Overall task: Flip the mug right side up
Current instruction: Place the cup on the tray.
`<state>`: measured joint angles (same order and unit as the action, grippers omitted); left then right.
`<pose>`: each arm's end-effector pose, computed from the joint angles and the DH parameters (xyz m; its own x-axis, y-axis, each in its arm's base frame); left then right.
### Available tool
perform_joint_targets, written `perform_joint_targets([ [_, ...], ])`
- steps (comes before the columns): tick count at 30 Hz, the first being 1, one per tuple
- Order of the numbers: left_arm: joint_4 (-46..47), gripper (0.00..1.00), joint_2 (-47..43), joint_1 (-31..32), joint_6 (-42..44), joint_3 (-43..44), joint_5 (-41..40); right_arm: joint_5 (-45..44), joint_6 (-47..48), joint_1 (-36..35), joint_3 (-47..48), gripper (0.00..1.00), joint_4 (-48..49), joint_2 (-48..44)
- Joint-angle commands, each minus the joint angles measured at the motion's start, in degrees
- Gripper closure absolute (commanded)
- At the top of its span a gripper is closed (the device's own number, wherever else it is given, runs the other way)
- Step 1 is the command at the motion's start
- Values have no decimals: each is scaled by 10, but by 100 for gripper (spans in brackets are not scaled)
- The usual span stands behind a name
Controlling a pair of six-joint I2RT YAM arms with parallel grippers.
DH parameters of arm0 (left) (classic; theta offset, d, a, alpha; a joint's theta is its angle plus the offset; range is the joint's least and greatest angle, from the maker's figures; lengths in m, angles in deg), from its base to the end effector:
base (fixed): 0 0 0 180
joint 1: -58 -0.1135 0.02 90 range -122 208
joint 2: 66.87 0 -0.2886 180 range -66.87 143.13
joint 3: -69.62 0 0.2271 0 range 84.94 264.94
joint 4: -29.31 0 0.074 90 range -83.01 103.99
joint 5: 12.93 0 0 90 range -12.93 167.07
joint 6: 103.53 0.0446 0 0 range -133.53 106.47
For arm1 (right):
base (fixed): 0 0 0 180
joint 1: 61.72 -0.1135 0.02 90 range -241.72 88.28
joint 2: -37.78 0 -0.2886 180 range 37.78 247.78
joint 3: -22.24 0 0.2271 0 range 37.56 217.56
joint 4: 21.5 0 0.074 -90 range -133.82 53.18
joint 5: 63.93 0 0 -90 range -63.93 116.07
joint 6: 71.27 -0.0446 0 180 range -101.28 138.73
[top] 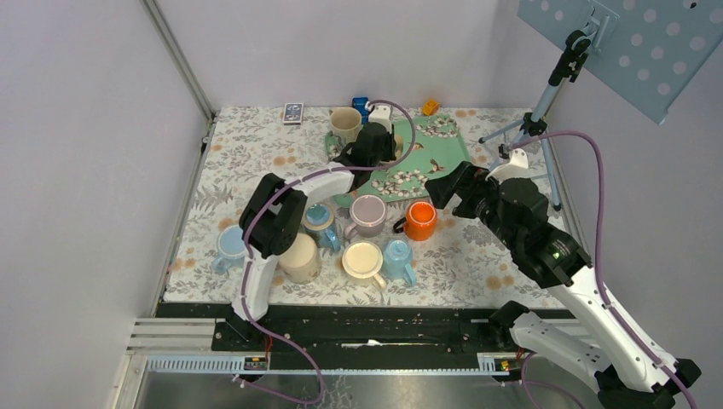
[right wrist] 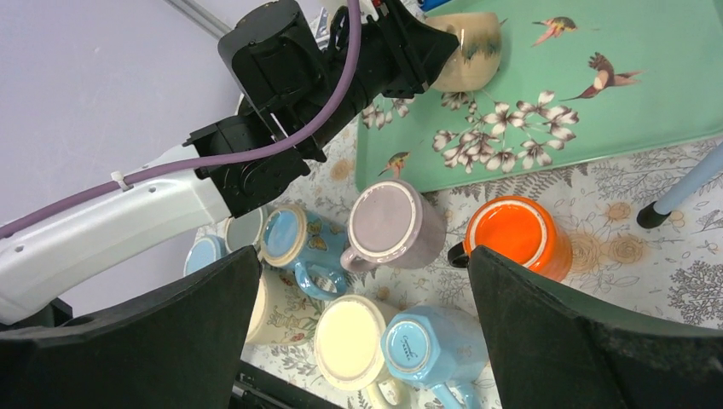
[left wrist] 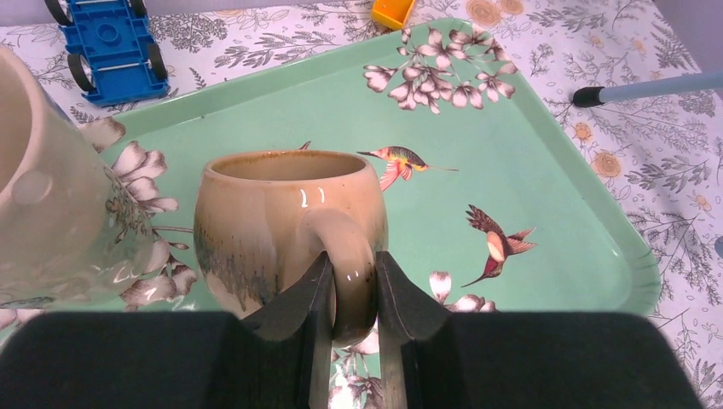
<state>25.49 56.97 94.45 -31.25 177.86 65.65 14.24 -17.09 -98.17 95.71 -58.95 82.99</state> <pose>0.4159 -0.2962 0.2530 -0.3863 -0.0856 -0.9184 0.3302 0.9168 -0.2243 0.1123 0.0716 0.4071 -0.3492 0.4542 -0.8196 -0.2643 0.7914 0.5512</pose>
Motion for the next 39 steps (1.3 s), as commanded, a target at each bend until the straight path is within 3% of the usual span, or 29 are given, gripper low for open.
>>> perform_joint_targets([
  [1,113,100,-45,0,6,-47,-7,13,2,-4,-8,0,36,-12],
  [9,78,99,-62,4,-37,-89,-8,29,-3,-4,-17,0,49,-5],
  [17,66,86,-77,6,-60,-122,-15,36,-9,-4,-24,0,56,-7],
  [39,14,66,-62,27,-74,-116,-64,44,-14,-4,-34,0,52,-16],
])
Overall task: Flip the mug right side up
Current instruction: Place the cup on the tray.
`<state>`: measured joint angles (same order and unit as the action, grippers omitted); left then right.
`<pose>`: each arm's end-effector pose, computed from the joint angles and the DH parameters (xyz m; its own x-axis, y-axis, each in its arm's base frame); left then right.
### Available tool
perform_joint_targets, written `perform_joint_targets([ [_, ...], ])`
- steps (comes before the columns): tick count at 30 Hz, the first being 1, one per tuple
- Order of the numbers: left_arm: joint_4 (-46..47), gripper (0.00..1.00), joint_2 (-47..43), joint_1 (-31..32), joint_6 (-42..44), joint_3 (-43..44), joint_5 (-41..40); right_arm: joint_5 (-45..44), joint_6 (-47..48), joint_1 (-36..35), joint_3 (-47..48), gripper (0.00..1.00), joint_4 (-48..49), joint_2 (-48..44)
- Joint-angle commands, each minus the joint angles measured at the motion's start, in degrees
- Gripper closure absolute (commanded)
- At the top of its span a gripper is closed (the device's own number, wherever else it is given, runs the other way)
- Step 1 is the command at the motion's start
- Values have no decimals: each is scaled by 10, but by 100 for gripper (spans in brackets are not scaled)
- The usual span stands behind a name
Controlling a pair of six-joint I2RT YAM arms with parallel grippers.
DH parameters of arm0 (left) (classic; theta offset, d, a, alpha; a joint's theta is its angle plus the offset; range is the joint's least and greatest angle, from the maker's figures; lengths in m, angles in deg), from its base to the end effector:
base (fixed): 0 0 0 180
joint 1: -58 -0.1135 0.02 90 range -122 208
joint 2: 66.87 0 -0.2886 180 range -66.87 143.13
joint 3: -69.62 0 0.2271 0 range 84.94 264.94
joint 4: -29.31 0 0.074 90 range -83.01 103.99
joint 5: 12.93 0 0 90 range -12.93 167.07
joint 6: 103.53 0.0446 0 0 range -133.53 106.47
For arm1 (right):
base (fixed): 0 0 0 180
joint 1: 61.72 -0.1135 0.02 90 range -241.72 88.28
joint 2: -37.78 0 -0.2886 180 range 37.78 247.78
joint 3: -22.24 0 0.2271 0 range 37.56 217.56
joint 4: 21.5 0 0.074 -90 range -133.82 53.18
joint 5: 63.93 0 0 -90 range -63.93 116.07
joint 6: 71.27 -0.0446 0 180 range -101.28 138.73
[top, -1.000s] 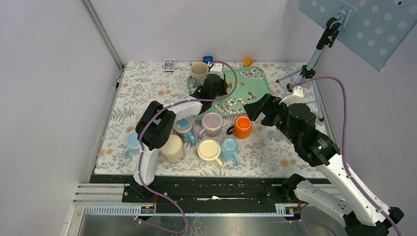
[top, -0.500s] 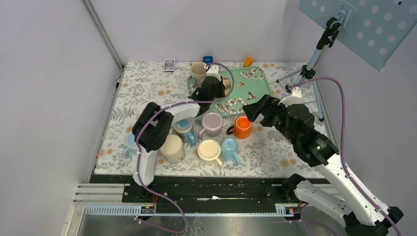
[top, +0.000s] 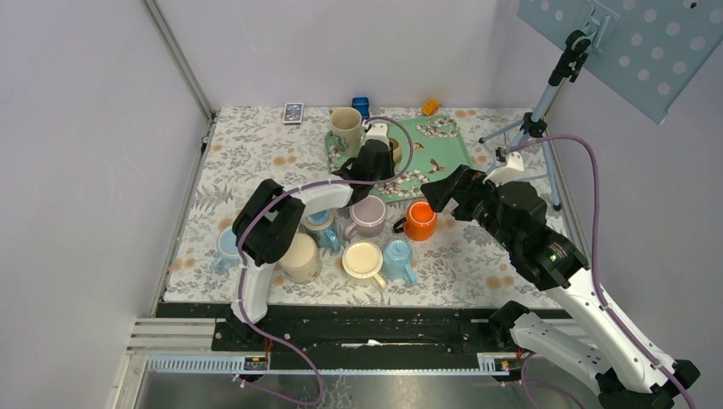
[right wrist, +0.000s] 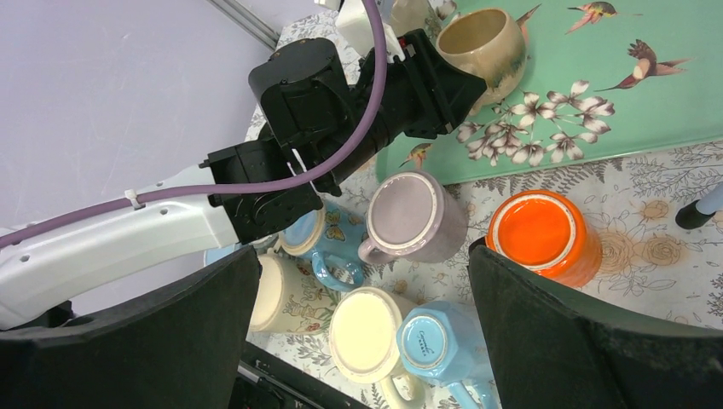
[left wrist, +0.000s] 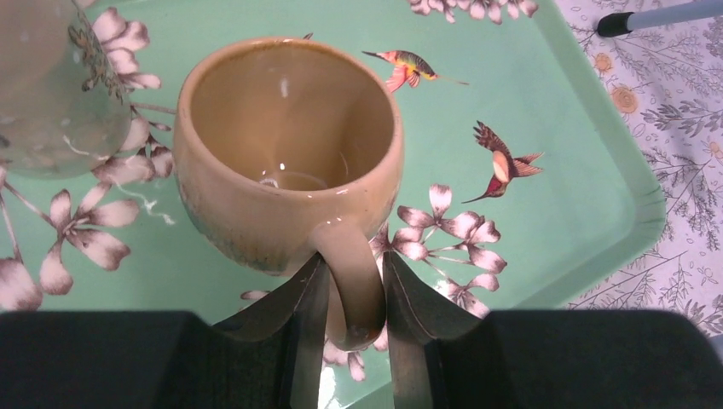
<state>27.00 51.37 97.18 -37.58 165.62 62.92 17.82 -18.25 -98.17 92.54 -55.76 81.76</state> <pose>0.3739 -0.2906 0.2331 -0.4735 -0.1239 -0.8720 0.2708 0.9217 -0.2779 0.1107 0.0738 0.3983 -0.3737 0.4641 -0.8031 -0.3115 0.7527 0.5799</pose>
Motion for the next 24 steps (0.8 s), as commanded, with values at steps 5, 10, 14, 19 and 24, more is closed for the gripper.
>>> perform_joint_targets([
  [5,-19,64,14,-1,-9,36,-50,6,-1,-4,-2,0,18,-6],
  [10,-39,60,37,-3,-15,76,-56,5,-1,-4,-1,0,16,-5],
  [14,-59,58,58,-6,-23,108,-63,6,-2,-4,1,0,10,-5],
  [19,-85,57,79,-7,-35,147,-81,5,-2,-4,1,0,7,-6],
  [24,-125,56,114,-7,-54,203,-107,7,-1,-4,1,0,4,-4],
])
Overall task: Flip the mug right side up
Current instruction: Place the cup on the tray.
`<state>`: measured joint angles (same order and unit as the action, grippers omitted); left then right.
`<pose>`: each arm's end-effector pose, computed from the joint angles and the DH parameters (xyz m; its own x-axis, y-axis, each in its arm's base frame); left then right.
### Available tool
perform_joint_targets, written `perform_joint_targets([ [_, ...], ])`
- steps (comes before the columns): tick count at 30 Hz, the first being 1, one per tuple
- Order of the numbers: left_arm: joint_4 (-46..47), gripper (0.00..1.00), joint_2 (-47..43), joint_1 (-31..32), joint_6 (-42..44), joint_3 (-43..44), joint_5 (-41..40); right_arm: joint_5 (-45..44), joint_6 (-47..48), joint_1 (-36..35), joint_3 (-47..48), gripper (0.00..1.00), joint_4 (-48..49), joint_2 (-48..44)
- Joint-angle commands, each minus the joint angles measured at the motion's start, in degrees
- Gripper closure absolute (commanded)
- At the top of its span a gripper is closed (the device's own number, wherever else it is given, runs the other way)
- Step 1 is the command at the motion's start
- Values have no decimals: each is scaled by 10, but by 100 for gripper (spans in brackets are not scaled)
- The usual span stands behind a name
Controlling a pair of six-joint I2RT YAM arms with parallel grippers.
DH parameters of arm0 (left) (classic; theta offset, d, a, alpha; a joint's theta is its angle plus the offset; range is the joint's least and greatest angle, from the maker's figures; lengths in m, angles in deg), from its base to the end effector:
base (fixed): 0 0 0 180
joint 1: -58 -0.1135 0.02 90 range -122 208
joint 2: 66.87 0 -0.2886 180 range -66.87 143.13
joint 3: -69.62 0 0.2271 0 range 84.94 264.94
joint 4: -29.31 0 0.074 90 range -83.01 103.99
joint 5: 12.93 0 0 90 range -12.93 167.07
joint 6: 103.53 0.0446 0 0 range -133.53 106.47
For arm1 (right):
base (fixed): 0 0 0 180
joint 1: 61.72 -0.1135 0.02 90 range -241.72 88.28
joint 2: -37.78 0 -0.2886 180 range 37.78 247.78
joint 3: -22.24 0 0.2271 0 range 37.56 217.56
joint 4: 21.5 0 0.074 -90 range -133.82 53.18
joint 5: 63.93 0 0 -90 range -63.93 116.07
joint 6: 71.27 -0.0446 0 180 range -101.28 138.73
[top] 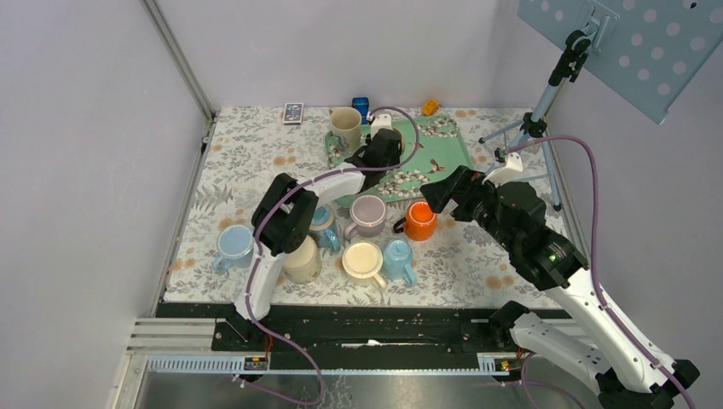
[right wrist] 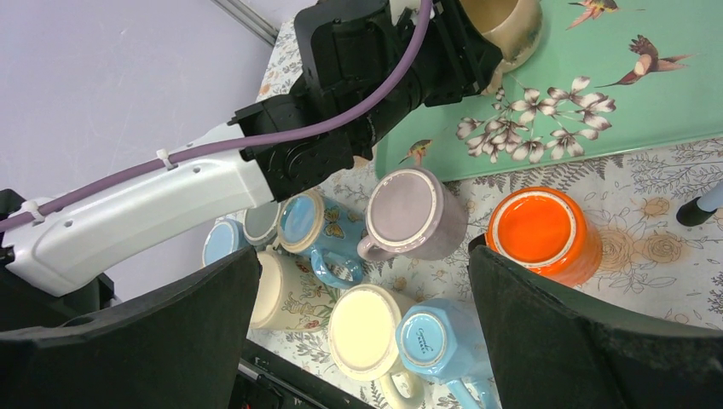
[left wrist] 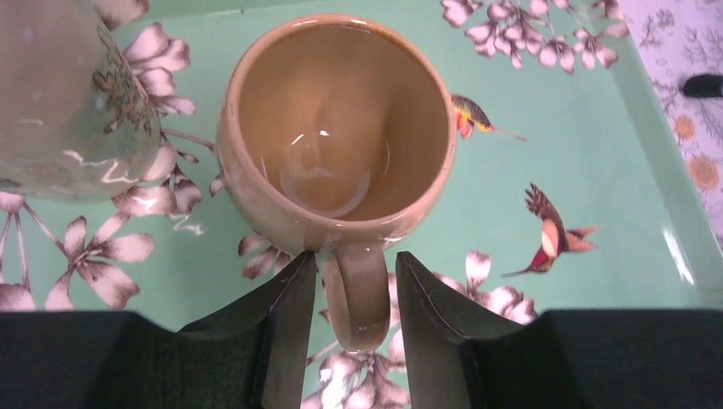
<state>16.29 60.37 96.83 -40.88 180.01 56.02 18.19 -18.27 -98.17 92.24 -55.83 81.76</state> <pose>0.4091 -0.3087 0.2198 -0.5020 -0.1464 -0.8524 0.1260 0.9627 -0.2395 0.1109 0.0743 0.3965 -0.3813 0.4594 -0.8022 -0.3129 0.7524 0.5797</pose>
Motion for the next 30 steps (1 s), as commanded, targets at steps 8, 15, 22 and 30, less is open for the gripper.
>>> perform_joint_targets([
  [8,-88,56,81,-3,-33,166,-82,-2,3,-4,9,0,-6,-6],
  [15,-149,56,123,-4,-36,248,-119,-3,3,-4,7,0,-9,-7],
  [22,-170,56,117,-26,-57,246,-134,-2,5,-4,5,0,-8,-7],
  [30,-161,57,93,-29,-52,228,-138,5,0,-4,1,0,2,-2],
])
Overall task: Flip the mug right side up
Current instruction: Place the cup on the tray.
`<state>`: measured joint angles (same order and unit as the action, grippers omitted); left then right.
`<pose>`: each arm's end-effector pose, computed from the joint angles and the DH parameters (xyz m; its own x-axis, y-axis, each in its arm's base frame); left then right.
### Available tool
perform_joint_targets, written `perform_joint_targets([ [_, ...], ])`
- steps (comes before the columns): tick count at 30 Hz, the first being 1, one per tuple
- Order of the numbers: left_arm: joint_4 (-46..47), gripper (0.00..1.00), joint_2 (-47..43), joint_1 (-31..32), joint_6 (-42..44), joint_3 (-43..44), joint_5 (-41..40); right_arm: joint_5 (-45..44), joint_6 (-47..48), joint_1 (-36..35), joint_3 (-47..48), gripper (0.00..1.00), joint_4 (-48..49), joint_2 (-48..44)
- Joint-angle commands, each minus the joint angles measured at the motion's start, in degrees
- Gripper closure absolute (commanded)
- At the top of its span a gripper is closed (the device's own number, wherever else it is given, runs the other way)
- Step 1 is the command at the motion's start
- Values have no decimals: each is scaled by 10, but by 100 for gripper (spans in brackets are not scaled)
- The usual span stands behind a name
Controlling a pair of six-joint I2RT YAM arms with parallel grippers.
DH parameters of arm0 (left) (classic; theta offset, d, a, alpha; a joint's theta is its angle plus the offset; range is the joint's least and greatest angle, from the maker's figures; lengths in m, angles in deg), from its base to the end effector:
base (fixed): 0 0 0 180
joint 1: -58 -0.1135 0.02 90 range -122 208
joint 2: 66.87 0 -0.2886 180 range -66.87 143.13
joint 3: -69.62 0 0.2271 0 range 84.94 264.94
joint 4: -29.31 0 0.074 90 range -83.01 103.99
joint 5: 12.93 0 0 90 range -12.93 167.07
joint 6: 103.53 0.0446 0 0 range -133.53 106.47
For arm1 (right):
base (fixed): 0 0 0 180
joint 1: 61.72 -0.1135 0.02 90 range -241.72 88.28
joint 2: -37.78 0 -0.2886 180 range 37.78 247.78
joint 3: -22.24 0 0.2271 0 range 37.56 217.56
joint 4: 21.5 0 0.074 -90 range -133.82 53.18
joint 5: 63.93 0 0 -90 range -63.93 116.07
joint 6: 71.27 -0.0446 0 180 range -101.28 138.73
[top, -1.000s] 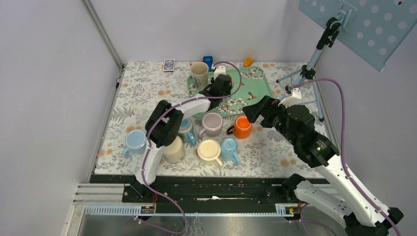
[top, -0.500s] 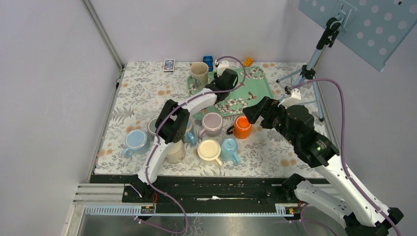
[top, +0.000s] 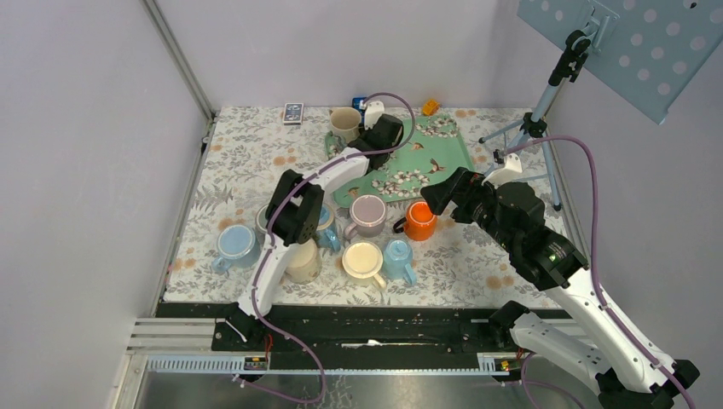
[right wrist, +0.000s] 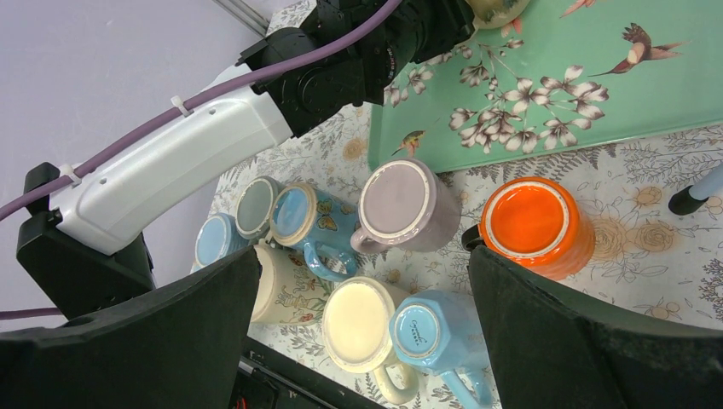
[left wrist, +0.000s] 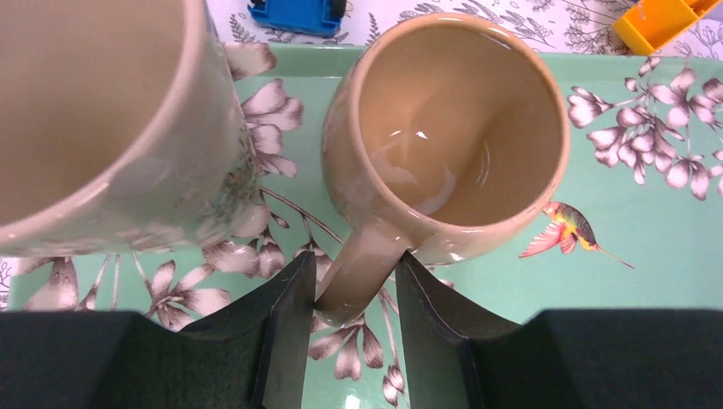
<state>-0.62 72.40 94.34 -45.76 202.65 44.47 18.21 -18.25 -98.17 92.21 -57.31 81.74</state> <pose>0.4609 -0.3092 0.2113 -0.4815 -0.2035 -0.8525 -0.1276 0.9786 -0.1616 0.1105 0.0740 0.3933 -0.3982 0.4467 -0.8012 -0.3012 0.7613 0.5742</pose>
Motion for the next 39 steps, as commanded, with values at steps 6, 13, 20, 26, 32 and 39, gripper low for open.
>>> perform_joint_targets([
  [6,13,57,-43,-6,-4,-17,-26,6,-3,-4,0,0,14,-2],
  [13,29,67,-75,-8,-7,-66,-31,14,-5,-4,-2,0,20,5],
  [20,50,73,-98,-10,-6,-99,-28,18,-7,-5,-4,0,24,6],
  [26,56,60,-93,-11,6,-92,-7,18,-7,-4,-4,0,21,5],
  [32,72,56,-86,-25,31,-94,28,15,-5,-4,-6,0,19,3],
  [39,114,54,-78,-36,83,-108,94,14,-6,-4,-8,0,19,3],
])
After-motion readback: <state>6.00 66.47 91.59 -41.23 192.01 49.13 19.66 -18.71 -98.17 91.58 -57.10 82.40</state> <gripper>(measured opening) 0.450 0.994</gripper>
